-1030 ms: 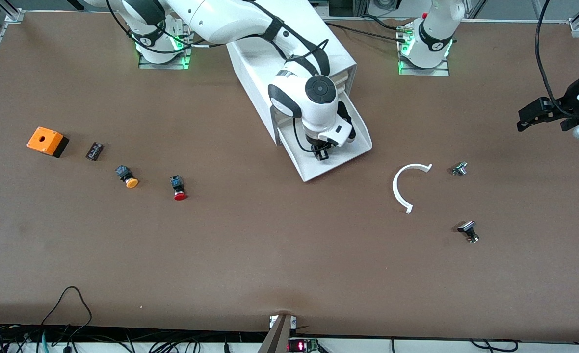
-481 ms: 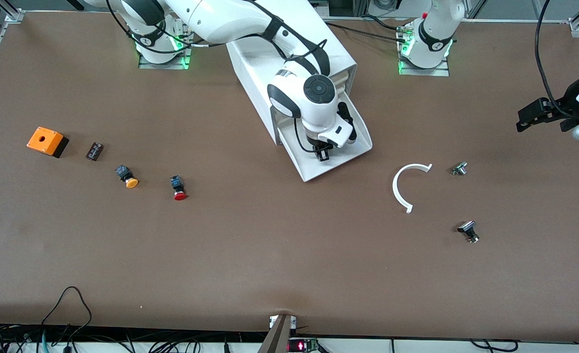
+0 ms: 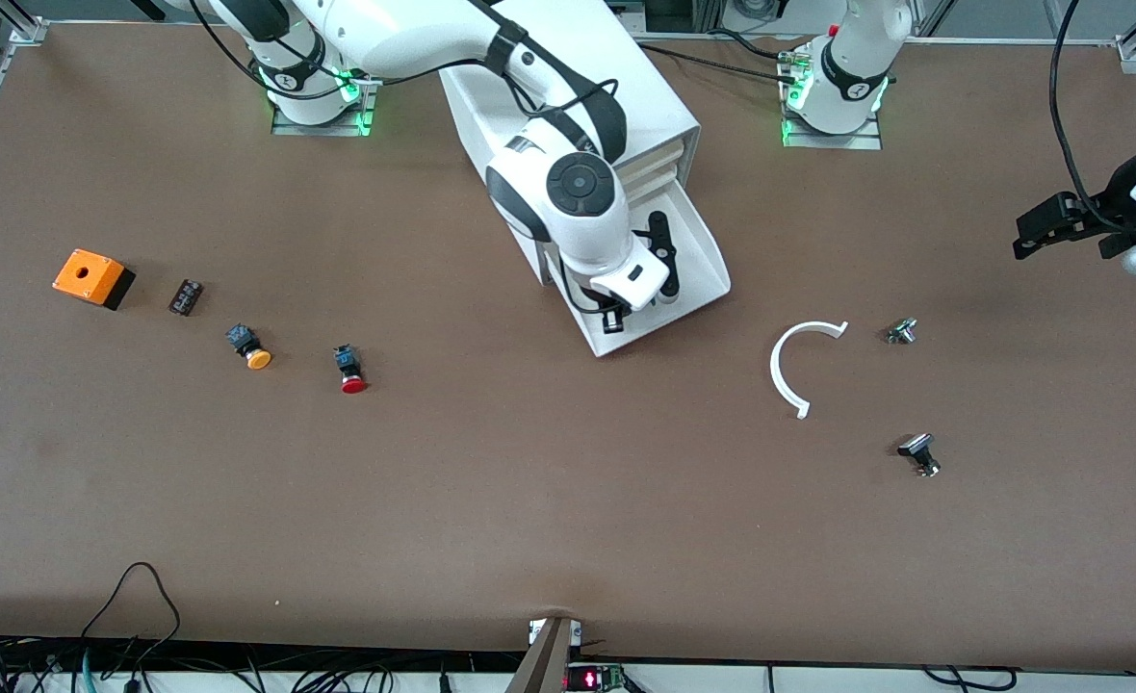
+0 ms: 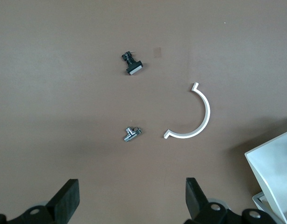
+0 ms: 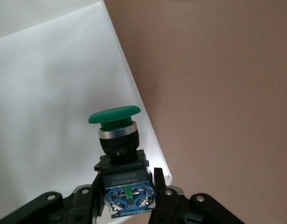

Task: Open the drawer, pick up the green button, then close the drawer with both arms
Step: 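Lift the green button out of the drawer with the right gripper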

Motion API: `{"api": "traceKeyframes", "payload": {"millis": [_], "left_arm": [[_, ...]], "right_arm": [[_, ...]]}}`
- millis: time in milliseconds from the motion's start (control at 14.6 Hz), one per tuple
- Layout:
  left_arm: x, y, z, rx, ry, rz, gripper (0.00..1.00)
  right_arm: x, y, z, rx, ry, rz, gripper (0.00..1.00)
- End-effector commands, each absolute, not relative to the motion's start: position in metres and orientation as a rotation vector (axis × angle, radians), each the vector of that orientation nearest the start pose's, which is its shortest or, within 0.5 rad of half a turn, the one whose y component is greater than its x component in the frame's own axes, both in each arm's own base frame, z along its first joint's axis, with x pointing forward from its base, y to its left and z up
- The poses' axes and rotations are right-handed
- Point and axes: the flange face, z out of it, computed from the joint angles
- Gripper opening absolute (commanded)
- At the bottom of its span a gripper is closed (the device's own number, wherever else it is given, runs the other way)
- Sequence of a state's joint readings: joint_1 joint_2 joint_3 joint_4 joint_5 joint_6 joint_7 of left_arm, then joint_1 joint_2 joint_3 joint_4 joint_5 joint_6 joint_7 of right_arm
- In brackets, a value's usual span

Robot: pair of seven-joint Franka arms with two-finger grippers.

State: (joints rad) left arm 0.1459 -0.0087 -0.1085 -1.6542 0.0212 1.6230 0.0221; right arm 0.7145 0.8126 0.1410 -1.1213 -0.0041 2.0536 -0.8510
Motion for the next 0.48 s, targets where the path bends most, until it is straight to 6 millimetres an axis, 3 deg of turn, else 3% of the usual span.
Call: {"api": "traceKeyframes", "payload": {"millis": [0,206,412], "left_arm": [[0.557,0.022,0.6,-3.104,-0.03,0.035,1.0],[0.557,0.025,0.6,-3.104,-0.038,0.037,1.0],[0.557,0.025,0.6,-3.104,-0.038,0.037,1.0]], "right_arm": [[0.542,0.547,0.379,2.306,2.287,0.25,0.3],[0.547,0.535,0.404,2.365,2.23,0.255,0.3],[0.562,0.506,0.428,2.492,2.112,0.225,0.3]]}}
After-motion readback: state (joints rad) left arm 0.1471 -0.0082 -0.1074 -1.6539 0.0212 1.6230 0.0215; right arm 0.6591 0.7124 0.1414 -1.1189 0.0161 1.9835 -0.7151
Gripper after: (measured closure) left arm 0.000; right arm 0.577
